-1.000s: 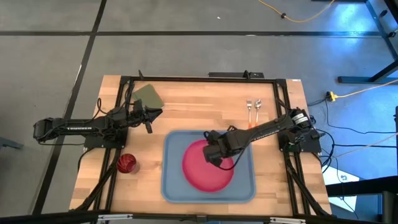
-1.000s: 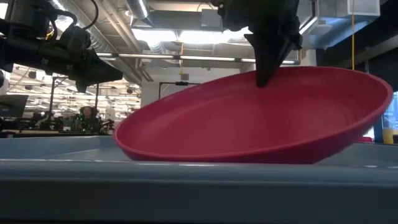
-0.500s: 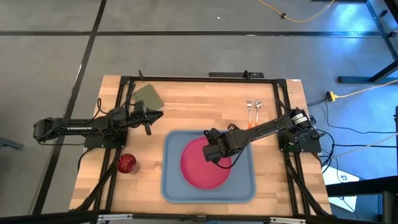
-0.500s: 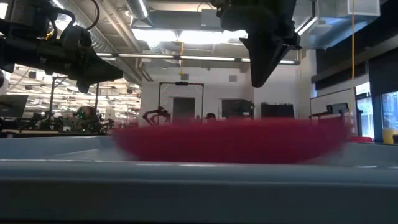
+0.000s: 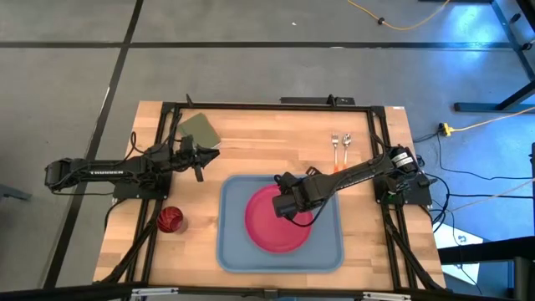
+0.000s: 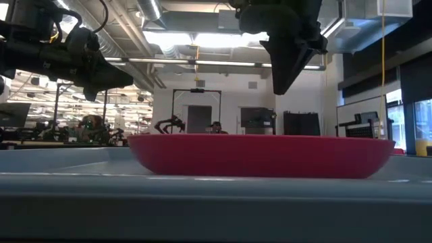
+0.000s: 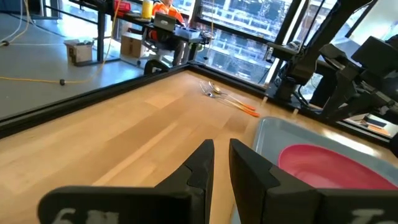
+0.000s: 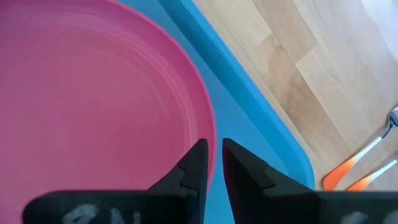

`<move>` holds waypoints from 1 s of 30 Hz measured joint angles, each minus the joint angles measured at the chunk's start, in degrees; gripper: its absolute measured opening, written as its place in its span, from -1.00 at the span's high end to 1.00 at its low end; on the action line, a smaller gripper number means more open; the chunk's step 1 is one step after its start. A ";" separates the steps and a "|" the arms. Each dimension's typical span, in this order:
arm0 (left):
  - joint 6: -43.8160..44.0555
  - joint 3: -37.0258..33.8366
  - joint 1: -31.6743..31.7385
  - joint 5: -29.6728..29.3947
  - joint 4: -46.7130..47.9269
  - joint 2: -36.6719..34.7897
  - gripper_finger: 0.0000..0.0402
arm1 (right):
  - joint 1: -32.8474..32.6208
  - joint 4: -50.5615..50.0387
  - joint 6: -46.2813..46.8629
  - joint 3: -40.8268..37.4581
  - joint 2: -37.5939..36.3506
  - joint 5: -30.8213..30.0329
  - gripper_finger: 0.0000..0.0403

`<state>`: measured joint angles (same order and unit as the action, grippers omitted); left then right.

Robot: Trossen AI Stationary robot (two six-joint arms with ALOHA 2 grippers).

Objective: Pick and place plate/cup/fork/spoon on tray
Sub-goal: Put the red cup on the blue serving tray to the top left of the pink plate

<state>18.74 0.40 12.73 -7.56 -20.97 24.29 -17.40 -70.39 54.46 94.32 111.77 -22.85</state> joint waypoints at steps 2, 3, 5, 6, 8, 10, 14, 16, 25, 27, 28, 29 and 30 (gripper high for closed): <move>4.01 0.01 0.00 1.75 -0.03 0.00 0.79 | -0.20 0.00 -0.87 0.00 0.00 -0.04 0.73; 6.38 0.00 0.00 3.10 -0.17 0.00 0.79 | -0.30 0.00 -0.96 0.00 0.00 -0.16 0.73; 10.82 0.00 0.00 6.70 -1.64 0.00 0.79 | -0.46 0.02 -0.97 0.00 0.00 -1.57 0.73; 12.83 0.00 -0.02 9.21 -3.19 0.02 0.79 | -0.53 0.03 -0.96 0.00 0.00 -2.99 0.73; 15.50 0.00 -0.53 14.81 -7.84 0.02 0.79 | -0.60 0.15 -1.04 0.00 0.00 -6.65 0.73; 16.59 0.00 -1.97 19.42 -12.44 -0.01 0.79 | -0.58 0.31 -1.81 0.00 0.00 -10.73 0.73; 14.73 0.00 -6.73 22.10 -17.39 0.00 0.79 | -0.51 1.31 -4.00 0.00 0.00 -19.60 0.73; 13.62 0.00 -9.74 22.11 -18.76 0.00 0.79 | -0.36 3.04 -4.18 0.00 0.00 -24.26 0.73; 5.04 1.03 -23.57 22.14 -24.72 0.02 0.79 | -0.23 6.75 -4.24 0.00 0.00 -40.09 0.73; 0.81 2.61 -26.87 22.15 -24.87 0.07 0.79 | -0.23 6.78 -4.24 0.00 0.00 -41.51 0.73; -1.30 3.39 -28.41 22.17 -24.92 0.16 0.79 | -0.23 6.75 -4.24 0.00 0.00 -41.77 0.73; -3.49 4.15 -30.03 22.17 -24.92 0.56 0.79 | -0.23 6.78 -4.26 0.00 0.00 -41.85 0.73; -5.54 4.96 -31.60 22.09 -24.87 1.18 0.79 | -0.23 6.76 -4.64 0.00 0.00 -41.87 0.73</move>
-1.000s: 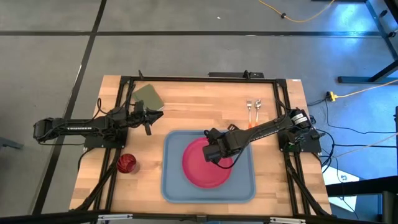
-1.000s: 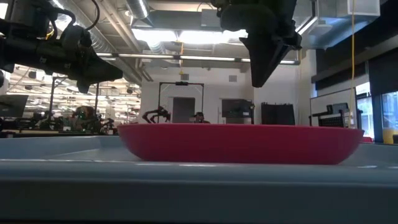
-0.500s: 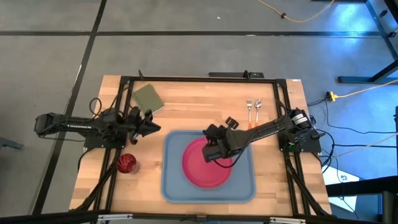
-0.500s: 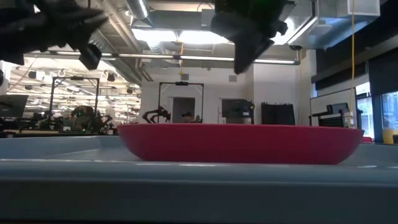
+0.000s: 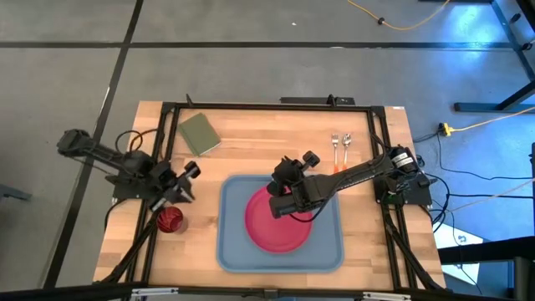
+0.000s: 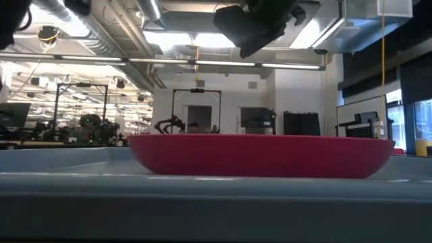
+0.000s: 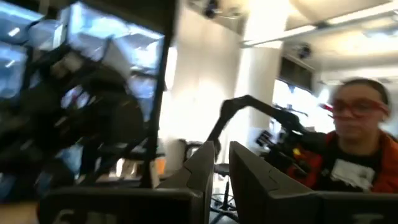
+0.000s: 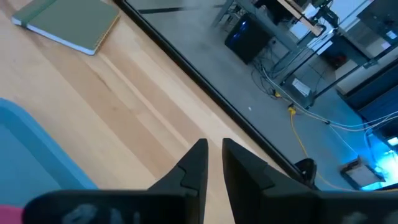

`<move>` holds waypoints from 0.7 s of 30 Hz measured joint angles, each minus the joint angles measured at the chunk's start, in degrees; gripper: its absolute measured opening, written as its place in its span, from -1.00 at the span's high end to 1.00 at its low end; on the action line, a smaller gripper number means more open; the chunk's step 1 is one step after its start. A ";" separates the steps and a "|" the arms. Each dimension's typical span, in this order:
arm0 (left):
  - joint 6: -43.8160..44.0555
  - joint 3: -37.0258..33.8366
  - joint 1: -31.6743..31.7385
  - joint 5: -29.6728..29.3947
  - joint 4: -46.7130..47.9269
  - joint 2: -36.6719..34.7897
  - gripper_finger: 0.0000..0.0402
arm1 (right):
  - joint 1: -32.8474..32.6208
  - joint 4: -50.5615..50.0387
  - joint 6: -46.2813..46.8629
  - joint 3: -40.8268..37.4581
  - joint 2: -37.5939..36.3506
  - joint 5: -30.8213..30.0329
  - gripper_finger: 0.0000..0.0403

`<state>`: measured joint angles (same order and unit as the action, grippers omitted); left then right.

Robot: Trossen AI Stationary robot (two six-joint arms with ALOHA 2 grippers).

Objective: Pick and place plate/cup/fork/spoon on tray
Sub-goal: Put the red cup on the blue serving tray to the top left of the pink plate

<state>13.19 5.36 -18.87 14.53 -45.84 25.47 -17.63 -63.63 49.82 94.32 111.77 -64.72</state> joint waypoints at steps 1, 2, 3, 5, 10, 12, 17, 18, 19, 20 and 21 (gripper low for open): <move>-1.62 0.83 -1.42 -0.04 0.18 0.76 0.79 | 0.00 0.00 -0.62 0.00 0.00 -0.14 0.73; -2.70 1.67 -2.78 -0.07 0.23 1.65 0.79 | 0.00 0.00 -1.63 0.00 0.00 -0.33 0.73; -3.25 2.51 -4.03 -0.07 0.21 2.60 0.79 | 0.00 0.01 -2.60 0.00 0.00 -0.38 0.73; -3.48 4.01 -6.18 -0.16 0.32 4.72 0.79 | 0.19 0.01 -4.21 0.00 0.00 -0.40 0.73; -0.90 8.48 -10.15 -0.94 12.51 9.17 0.79 | 1.58 0.04 -5.17 0.00 0.00 -0.35 0.73; 2.53 10.60 -11.59 -5.03 21.41 10.68 0.79 | 2.19 0.03 -5.09 0.00 0.00 0.11 0.73; 12.94 17.81 -13.80 -17.68 45.69 12.87 0.79 | 3.30 0.07 -5.12 0.00 0.00 1.28 0.73; 15.05 19.74 -13.89 -18.93 50.25 13.18 0.79 | 3.49 0.08 -5.08 0.00 0.00 1.36 0.73; 17.12 21.88 -13.89 -19.96 54.76 13.39 0.79 | 3.65 0.12 -5.06 0.00 0.00 1.37 0.73; 18.77 24.23 -13.89 -20.82 59.04 13.57 0.79 | 3.79 0.17 -5.06 0.00 0.00 1.37 0.73; 20.17 26.57 -13.87 -21.34 63.35 13.67 0.79 | 3.88 0.18 -5.04 0.00 0.00 1.39 0.73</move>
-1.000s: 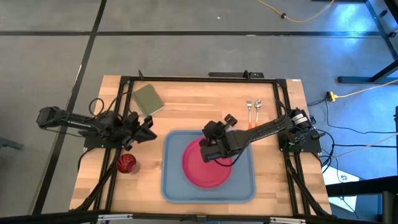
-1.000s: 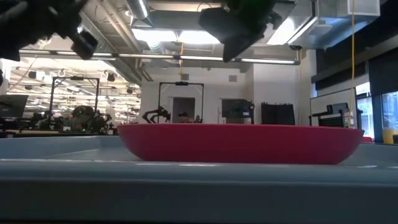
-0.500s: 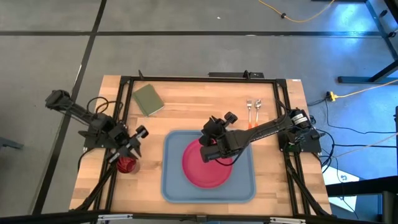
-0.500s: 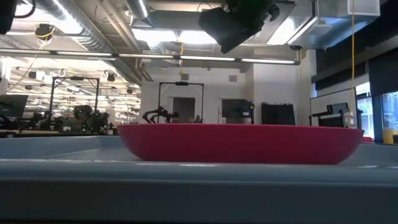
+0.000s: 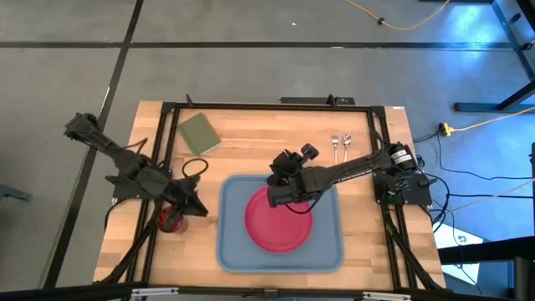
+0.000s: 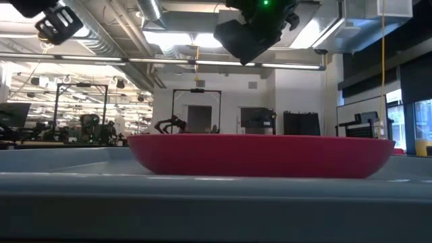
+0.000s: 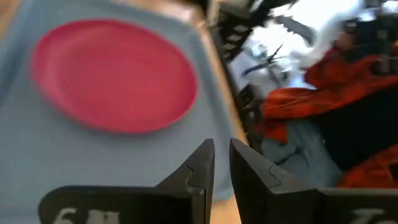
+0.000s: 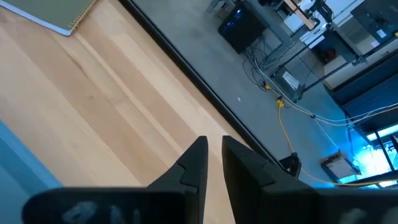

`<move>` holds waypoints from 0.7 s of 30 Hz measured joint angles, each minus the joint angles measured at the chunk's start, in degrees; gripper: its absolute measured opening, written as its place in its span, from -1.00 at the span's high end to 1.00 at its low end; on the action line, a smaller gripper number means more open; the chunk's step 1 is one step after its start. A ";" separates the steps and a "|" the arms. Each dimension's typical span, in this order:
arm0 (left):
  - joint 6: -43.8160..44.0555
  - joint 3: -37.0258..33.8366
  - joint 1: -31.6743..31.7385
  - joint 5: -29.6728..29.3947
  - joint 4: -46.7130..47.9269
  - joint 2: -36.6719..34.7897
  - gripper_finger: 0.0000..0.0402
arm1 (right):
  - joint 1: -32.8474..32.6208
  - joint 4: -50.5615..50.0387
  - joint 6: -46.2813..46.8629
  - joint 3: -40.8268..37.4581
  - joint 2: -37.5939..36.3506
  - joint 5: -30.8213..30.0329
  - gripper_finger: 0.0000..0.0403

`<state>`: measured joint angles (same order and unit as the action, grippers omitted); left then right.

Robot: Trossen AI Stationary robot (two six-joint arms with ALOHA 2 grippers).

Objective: Pick and place plate/cup/fork/spoon on tray
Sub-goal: Put the red cup on the blue serving tray to the top left of the pink plate

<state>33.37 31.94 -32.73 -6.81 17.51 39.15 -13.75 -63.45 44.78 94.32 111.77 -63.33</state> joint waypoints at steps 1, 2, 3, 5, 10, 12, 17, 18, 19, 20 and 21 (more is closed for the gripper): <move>1.01 2.31 0.00 -0.25 4.04 0.06 0.79 | 0.04 0.01 0.04 0.00 0.00 0.02 0.73; 1.93 4.62 0.00 -0.22 8.23 0.21 0.79 | 0.04 0.03 0.06 0.00 0.00 0.01 0.73; 2.64 6.76 0.00 -0.18 11.83 0.30 0.79 | 0.04 0.07 0.06 0.00 0.00 0.02 0.73; 4.34 10.60 0.00 -0.19 18.11 0.28 0.79 | 0.04 0.15 0.11 0.00 0.00 0.25 0.73; 8.24 13.43 -0.06 0.67 24.75 0.22 0.79 | 0.04 0.25 0.13 0.02 0.00 0.57 0.73; 12.41 13.15 -0.41 2.45 27.57 0.24 0.79 | 0.04 0.24 0.09 0.02 0.00 1.08 0.73; 30.50 12.25 -1.27 4.87 41.45 1.27 0.79 | 0.04 0.23 -0.11 0.02 0.00 2.02 0.73; 34.78 12.14 -1.51 5.26 44.37 1.54 0.79 | 0.04 0.23 -0.11 0.02 0.00 2.04 0.73; 38.86 12.01 -1.85 5.73 46.96 1.85 0.79 | 0.04 0.23 -0.12 0.02 0.00 2.07 0.73; 42.43 11.94 -2.16 6.50 49.25 2.13 0.79 | 0.04 0.23 -0.14 0.02 0.00 2.08 0.73; 45.14 11.94 -2.53 7.32 51.05 2.37 0.79 | 0.04 0.23 -0.11 0.02 0.00 2.08 0.73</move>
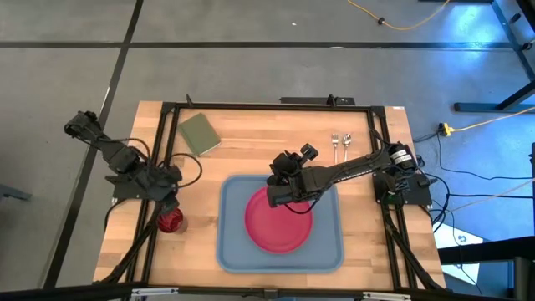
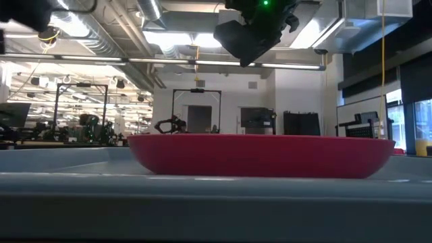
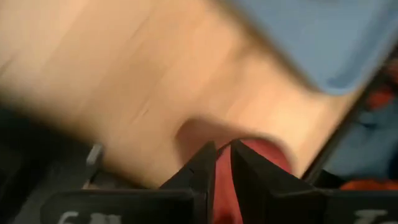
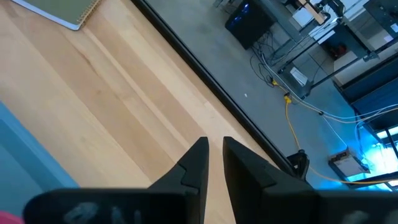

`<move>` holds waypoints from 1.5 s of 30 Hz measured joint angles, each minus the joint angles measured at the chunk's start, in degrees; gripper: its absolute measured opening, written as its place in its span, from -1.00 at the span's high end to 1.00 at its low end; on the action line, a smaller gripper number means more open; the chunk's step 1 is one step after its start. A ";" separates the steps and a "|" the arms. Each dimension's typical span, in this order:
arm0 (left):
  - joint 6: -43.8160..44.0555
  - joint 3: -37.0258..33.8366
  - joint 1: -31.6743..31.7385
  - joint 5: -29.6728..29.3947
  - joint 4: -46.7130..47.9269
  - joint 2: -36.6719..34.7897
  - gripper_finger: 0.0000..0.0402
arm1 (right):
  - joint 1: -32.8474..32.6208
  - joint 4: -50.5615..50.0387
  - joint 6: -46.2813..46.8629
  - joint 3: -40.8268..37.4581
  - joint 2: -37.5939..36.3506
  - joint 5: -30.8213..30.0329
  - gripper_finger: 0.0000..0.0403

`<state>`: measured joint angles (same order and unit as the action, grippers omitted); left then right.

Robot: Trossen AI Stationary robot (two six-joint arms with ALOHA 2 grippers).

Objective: Pick and place plate/cup/fork/spoon on tray
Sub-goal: Put the red cup on the blue serving tray to the top left of the pink plate

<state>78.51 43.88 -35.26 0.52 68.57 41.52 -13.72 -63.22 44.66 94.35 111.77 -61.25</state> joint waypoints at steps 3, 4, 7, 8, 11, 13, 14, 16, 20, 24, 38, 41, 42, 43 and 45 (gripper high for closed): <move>4.07 -0.02 -0.85 2.56 2.72 0.88 0.79 | 0.00 0.00 0.02 0.00 0.00 0.02 0.73; 4.36 0.00 -1.12 3.37 2.83 1.06 0.79 | 0.00 0.00 0.01 0.00 0.00 0.02 0.73; 4.51 0.00 -1.64 4.43 2.83 1.18 0.79 | 0.00 0.00 -0.02 0.00 0.00 0.00 0.73; 4.52 0.00 -1.71 4.42 2.81 1.18 0.79 | 0.00 0.00 -0.02 0.00 0.00 0.00 0.73; 5.62 0.00 -1.71 4.46 2.59 1.22 0.79 | 0.00 0.00 -0.04 0.00 0.00 0.00 0.73; 6.86 0.00 -1.71 4.64 1.79 1.29 0.79 | 0.00 0.00 -0.02 0.00 0.00 0.00 0.73; 6.92 0.00 -1.71 4.63 1.53 1.29 0.79 | 0.00 0.00 -0.01 0.00 0.00 0.00 0.73; 6.94 0.00 -1.71 4.44 1.39 1.29 0.79 | 0.00 0.00 -0.02 0.00 0.00 0.00 0.73; 8.39 0.00 -1.71 4.13 1.37 1.94 0.79 | 0.00 0.00 0.00 0.00 0.00 0.00 0.73; 8.12 0.00 -1.86 5.09 1.34 3.96 0.79 | 0.00 0.00 0.00 0.00 0.00 0.00 0.73; 7.95 0.00 -7.88 4.90 3.07 8.11 0.79 | 0.00 0.00 0.00 0.02 0.00 0.00 0.73; 8.18 0.00 -8.54 4.13 3.00 8.11 0.79 | 0.00 0.00 0.00 0.02 0.00 0.00 0.73; 8.29 0.00 -8.66 3.90 2.98 8.11 0.79 | 0.00 0.00 0.00 0.02 0.00 0.00 0.73; 8.37 0.00 -8.73 3.65 2.96 8.11 0.79 | 0.00 0.00 0.00 0.02 0.00 0.01 0.73; 8.38 0.00 -8.71 3.45 2.69 8.11 0.79 | 0.00 0.00 0.00 0.02 0.00 0.16 0.73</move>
<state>86.89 43.88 -43.97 3.97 71.25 49.63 -13.72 -63.22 44.67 94.37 111.77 -61.10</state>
